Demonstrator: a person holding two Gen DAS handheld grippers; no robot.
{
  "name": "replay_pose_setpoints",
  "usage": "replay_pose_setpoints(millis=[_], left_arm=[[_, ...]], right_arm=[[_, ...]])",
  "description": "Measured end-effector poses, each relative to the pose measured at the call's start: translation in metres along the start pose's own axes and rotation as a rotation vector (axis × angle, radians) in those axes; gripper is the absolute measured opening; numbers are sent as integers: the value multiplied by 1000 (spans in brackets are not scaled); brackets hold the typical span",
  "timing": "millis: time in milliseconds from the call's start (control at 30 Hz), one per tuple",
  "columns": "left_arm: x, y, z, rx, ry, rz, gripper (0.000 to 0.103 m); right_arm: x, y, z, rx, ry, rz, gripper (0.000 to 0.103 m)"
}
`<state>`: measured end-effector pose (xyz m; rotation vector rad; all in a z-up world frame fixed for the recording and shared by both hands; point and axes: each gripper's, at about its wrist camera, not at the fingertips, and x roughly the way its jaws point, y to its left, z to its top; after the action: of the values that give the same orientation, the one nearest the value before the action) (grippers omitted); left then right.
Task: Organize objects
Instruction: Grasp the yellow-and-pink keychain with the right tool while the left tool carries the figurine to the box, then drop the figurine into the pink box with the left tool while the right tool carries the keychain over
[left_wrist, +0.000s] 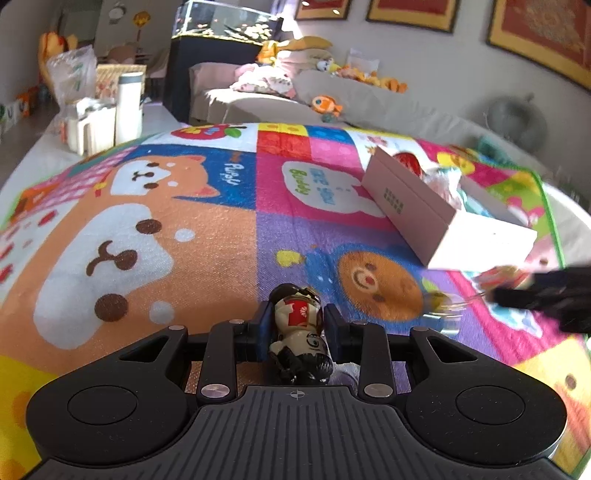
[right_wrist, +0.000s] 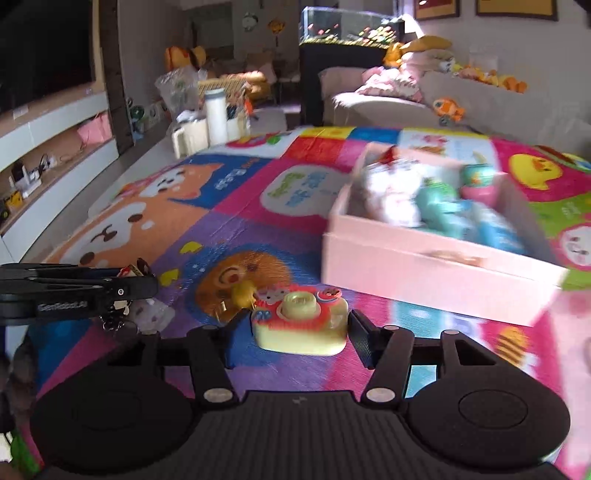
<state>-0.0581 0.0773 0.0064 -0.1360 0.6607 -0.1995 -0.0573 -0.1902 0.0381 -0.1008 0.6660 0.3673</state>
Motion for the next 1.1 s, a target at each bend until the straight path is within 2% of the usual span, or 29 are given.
replay_pose_setpoints(millis=[67,233,400,500,633,667,733,800,867,967,1100], left_arm=[[-2,-9,1,36,37,-29,33],[-12,-45,11,93,98,-197,32],[-13,-100,72,182,2,-298,32],[4,-132,113,155,-64,-352,33],[45,-159,147,46,-187,-353,32],[57,-164,149,39,-172,-352,32],[84,-171,148,37,-94,-327,32],[96,-171,139,57,-75,-279,32],[95,-167,130,80,-92,-242,32],[81,-144,113,50,-99,-258,31],[56,-115,90,17,-65,-263,31]], right_arm=[[-23,-14,-3,4,-40,-28,56],[-72,-53,-8,61,-157,-110,56],[-97,-86,-14,147,-262,-168,56],[-101,-100,-18,187,-291,-177,56],[-97,-110,-26,224,-286,-168,56],[-95,-113,-28,229,-280,-168,56],[-91,-117,-32,235,-266,-172,56],[-89,-123,-37,243,-253,-176,56],[-85,-129,-39,257,-243,-180,56],[-81,-132,-41,277,-230,-175,56],[-73,-134,-31,285,-212,-152,56]])
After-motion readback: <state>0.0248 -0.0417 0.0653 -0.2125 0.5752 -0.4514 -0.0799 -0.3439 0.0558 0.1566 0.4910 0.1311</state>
